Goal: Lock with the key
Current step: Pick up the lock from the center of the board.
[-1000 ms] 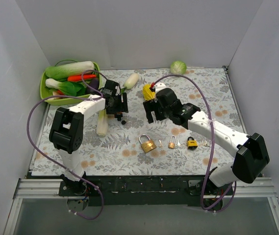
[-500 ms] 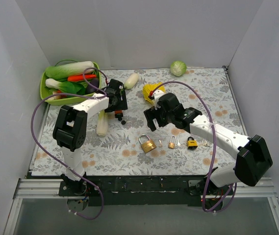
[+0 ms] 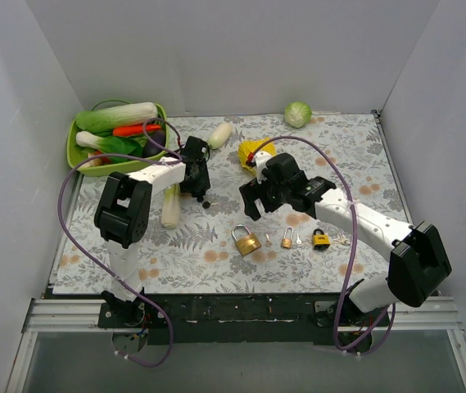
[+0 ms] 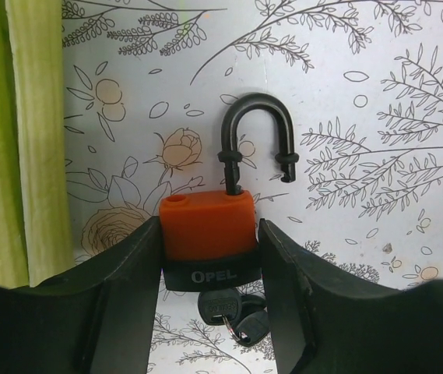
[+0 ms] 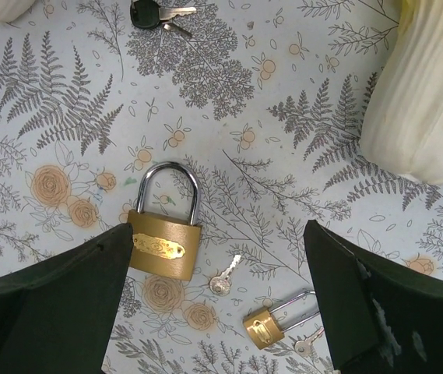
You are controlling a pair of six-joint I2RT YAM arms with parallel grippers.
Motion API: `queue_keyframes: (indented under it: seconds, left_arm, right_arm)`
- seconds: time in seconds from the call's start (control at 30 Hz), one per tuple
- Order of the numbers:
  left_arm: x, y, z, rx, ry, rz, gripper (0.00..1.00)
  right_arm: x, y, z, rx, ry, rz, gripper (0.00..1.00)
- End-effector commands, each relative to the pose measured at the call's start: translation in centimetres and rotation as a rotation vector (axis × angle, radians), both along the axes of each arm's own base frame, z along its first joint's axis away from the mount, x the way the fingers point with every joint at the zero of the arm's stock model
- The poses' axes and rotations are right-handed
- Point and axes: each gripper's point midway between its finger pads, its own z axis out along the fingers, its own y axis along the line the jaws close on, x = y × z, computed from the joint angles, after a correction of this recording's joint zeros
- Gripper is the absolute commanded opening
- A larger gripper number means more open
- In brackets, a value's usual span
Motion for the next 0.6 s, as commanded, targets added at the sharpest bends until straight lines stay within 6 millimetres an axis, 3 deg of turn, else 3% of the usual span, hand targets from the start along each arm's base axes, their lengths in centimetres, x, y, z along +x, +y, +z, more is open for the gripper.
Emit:
queue_keyframes:
  seconds: [0.0,0.07,0.13,0.17,0.27,0.43,0.47,0.57]
  left_arm:
    - [1.0,-0.9,3.1,-0.057,-0.061,0.030,0.19]
    - [1.6,-1.2,6.0,-0.106,-0.129,0.058,0.06]
    - [2.0,-1.9,8.6,-0.183,-0.186,0.061,0.03]
    - [2.1,-2.3,11.3,-0.234,-0.239,0.057,0.00]
    - [1.9,-3.3,15.8,-0.342,-0.318,0.057,0.00]
    - [1.1,-4.4,20.8,-0.489,-0.379,0.071,0.00]
    - [0.6,-4.8,21.5,-0.525,-0.379,0.055,0.00]
    - [0.1,-5.5,24.4,-0.607,-0.420,0.039,0.00]
  right_arm:
    - [1.8,0.8,1.9,0.071,-0.001,0.020,0.98]
    - [1.9,1.5,2.7,0.112,0.010,0.055,0.97]
    - [2.2,2.0,3.2,0.135,0.009,0.071,0.96]
    - [2.2,2.6,4.0,0.166,0.006,0.099,0.96]
    - [2.3,4.1,6.0,0.243,-0.018,0.161,0.94]
    - [3.0,6.9,8.9,0.415,-0.027,0.178,0.89]
    - [3.4,7.7,10.2,0.470,-0.035,0.169,0.89]
    - [4.5,8.7,11.2,0.520,-0.038,0.147,0.87]
